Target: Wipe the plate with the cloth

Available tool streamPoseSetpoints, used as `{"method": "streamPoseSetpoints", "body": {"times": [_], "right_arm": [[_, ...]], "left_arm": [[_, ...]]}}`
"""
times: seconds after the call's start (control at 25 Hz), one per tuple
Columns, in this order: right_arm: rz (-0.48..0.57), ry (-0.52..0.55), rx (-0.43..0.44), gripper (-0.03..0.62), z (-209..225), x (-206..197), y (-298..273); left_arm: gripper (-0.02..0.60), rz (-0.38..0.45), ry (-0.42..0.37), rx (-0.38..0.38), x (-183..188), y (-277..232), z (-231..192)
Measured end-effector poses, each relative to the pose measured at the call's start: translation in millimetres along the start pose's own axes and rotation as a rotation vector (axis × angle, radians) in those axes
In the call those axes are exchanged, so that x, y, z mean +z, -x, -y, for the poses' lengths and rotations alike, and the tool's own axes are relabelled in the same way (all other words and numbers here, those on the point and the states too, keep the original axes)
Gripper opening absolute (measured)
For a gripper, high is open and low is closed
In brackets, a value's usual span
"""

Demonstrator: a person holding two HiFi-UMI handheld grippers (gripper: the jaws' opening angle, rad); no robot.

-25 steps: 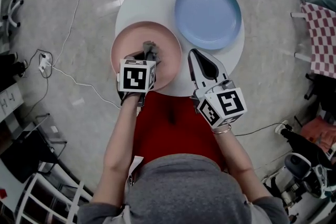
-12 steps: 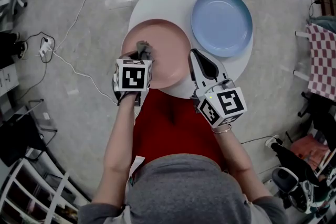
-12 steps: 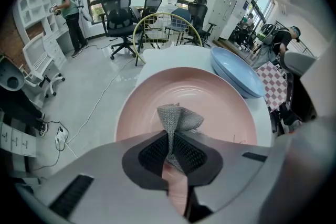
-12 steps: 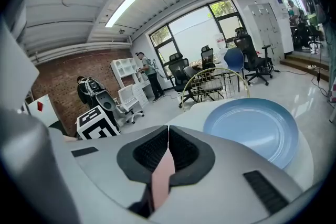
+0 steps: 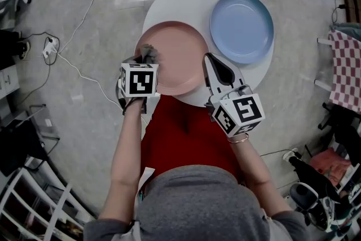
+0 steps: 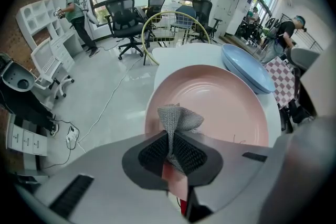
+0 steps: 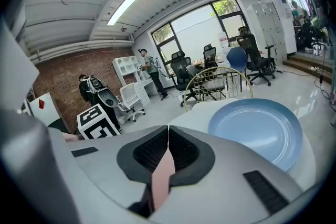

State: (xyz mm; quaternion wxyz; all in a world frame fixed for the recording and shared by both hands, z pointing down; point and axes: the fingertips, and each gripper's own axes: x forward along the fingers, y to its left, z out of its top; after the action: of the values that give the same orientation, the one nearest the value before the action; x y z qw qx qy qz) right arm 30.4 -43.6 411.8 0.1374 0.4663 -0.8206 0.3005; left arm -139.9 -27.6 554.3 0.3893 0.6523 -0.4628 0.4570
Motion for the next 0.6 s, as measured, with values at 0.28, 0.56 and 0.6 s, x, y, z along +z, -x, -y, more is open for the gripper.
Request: {"method": "streamPoseSetpoints", "body": {"times": [0.28,0.56,0.6], "right_arm": [[0.007,0.004,-0.008,0.029,0,2,4],[0.034,-0.001,-0.043,0.029,10,5,17],[0.040,-0.002,-0.049,0.029,12,6,20]], "left_arm": [[0.038,0.040,0.049,-0.020,4,13,-5],[0.037,0.127,-0.022,0.001,14,36,6],[0.037,0.128,-0.026,-0.014,15,39,12]]}}
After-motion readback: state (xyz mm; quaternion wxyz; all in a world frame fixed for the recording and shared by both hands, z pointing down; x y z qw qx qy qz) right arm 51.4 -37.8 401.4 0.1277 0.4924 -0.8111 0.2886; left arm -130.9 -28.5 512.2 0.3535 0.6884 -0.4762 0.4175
